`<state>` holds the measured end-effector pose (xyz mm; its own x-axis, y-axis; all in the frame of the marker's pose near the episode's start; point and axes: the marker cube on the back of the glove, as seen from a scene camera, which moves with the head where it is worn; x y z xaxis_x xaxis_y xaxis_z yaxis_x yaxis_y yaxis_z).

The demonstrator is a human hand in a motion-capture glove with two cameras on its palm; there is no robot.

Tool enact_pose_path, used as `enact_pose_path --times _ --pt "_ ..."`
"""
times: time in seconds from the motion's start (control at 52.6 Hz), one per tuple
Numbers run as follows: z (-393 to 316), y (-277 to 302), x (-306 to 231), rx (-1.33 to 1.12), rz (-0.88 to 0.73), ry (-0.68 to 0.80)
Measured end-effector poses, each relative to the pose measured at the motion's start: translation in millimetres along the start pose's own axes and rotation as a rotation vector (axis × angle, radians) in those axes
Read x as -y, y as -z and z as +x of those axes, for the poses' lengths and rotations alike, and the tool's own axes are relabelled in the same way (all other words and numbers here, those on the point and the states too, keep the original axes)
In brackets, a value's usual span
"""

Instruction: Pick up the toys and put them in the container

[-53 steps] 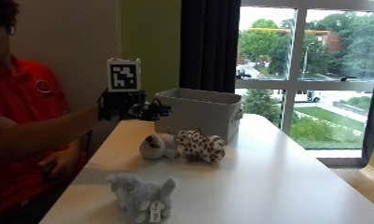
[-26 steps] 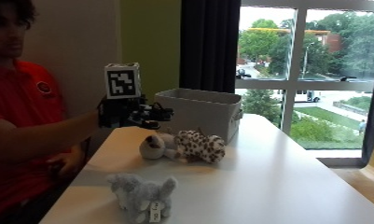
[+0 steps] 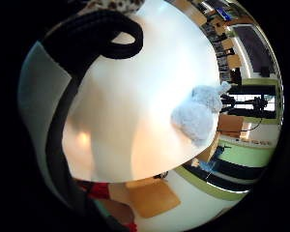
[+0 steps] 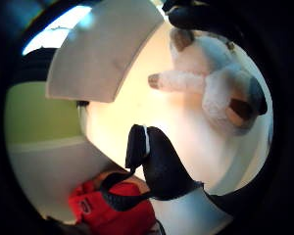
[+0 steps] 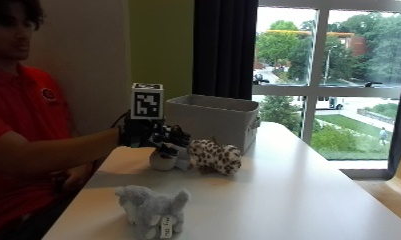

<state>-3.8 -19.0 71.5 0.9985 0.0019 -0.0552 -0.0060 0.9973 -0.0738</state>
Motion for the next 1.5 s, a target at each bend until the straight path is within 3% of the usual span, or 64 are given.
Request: enact_pose_path --times 0.418,0.76,0.874,1.045,1.159,1.426,1.502 --pt "-5.7 -15.2 28.7 0.007 0.037 -0.001" --pt "6.3 -29.2 53.2 -0.256 0.011 -0.131" --pt "6.6 -31.4 57.8 -0.307 -0.005 -0.022" --pt "-11.4 -33.8 63.9 -0.218 -0.013 -0.034" --pt "-14.1 -34.5 58.7 -0.227 -0.023 0.078" --pt "-15.2 -37.7 71.4 -0.224 0.082 -0.072" --pt "-12.3 -40.5 72.3 -0.229 0.107 -0.039"
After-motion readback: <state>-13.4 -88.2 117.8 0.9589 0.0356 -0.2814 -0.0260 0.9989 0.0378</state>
